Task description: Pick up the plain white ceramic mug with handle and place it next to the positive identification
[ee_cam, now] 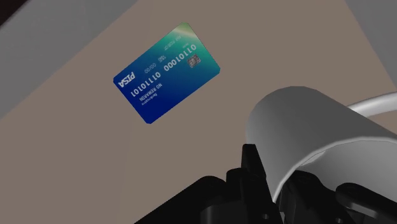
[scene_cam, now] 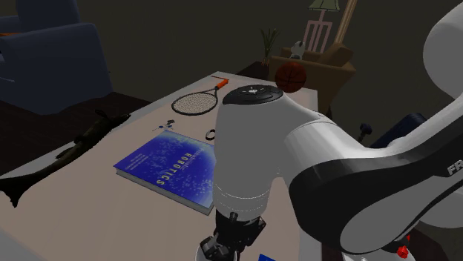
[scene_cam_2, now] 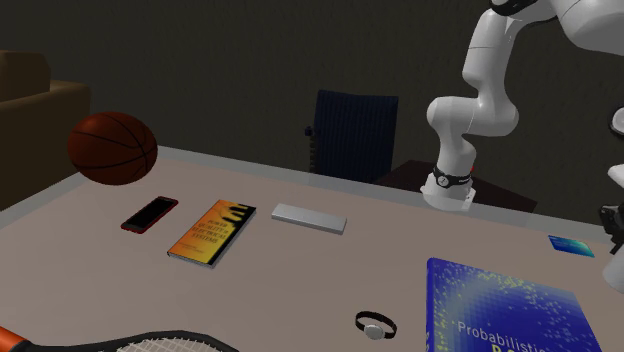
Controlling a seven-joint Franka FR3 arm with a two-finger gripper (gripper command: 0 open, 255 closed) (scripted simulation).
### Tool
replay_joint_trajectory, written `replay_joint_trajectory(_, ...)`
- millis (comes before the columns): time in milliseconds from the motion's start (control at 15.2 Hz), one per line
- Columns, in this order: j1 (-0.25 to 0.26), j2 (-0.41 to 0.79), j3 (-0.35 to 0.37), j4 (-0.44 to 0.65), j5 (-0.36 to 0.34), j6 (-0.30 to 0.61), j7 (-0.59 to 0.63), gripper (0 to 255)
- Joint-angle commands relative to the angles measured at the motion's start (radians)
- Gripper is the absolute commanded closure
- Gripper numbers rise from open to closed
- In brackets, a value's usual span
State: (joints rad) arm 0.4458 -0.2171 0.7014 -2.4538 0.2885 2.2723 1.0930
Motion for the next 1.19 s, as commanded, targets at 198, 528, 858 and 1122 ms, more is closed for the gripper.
replay_joint_trajectory(198, 0.0, 0.0, 0.0, 0.0, 0.0, 0.0, 0.0, 0)
replay_joint_trajectory(528, 0.004, -0.049, -0.022, 0.033, 0.016, -0.079, -0.016, 0)
replay_joint_trajectory(858, 0.006, -0.086, -0.042, 0.067, 0.023, -0.147, -0.025, 0)
replay_joint_trajectory(1122, 0.006, -0.086, -0.042, 0.067, 0.023, -0.147, -0.025, 0)
